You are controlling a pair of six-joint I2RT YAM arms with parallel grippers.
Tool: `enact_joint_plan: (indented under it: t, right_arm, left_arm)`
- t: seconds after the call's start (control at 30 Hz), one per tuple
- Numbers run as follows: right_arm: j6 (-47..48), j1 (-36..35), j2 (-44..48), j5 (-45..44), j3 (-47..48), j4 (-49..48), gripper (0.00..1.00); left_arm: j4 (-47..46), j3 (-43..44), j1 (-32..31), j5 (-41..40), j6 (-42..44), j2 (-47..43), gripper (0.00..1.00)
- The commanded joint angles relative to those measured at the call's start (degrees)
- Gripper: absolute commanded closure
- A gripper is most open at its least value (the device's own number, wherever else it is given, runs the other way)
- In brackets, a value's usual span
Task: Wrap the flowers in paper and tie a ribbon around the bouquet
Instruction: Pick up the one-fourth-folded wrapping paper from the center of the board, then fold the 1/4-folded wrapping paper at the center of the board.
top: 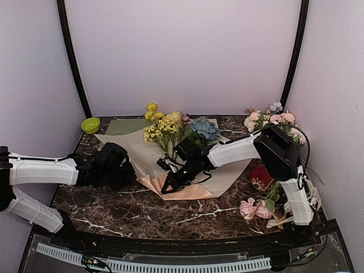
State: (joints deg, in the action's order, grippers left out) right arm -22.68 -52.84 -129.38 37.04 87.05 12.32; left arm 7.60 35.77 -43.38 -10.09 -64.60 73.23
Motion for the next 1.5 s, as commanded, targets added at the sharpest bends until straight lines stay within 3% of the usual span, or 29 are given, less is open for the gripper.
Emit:
enact_joint_plan:
  t: [0.0, 0.47, 0.8, 1.0, 1.47]
  right_arm:
    - [-1.57, 1.07, -1.94, -2.77, -1.75, 0.73, 1.0]
    - [-5.6, 2.5, 0.91, 1.17, -6.74, -8.1, 1.0]
    - [-10.26, 4.42, 14.61, -2.72, -17.58, -17.29, 0.98]
    - [-9.57, 5.75, 18.95, -6.66, -24.04, -12.97, 0.97]
    - [-15.47, 8.44, 13.37, -2.54, -29.07, -24.0, 0.98]
  left_arm:
    - [3.4, 7.68, -2.03, -1.27, 11.26, 4.22, 1.0]
    - [-2.1, 19.83, -5.75, 6.12, 24.13, 13.04, 1.0]
    - [1.62, 23.36, -5.76, 4.97, 29.23, 17.77, 1.0]
    - [6.02, 28.7, -6.22, 7.02, 34.34, 22.62, 1.0]
    - [7.23, 38.34, -9.99, 13.92, 45.31, 29.61, 1.0]
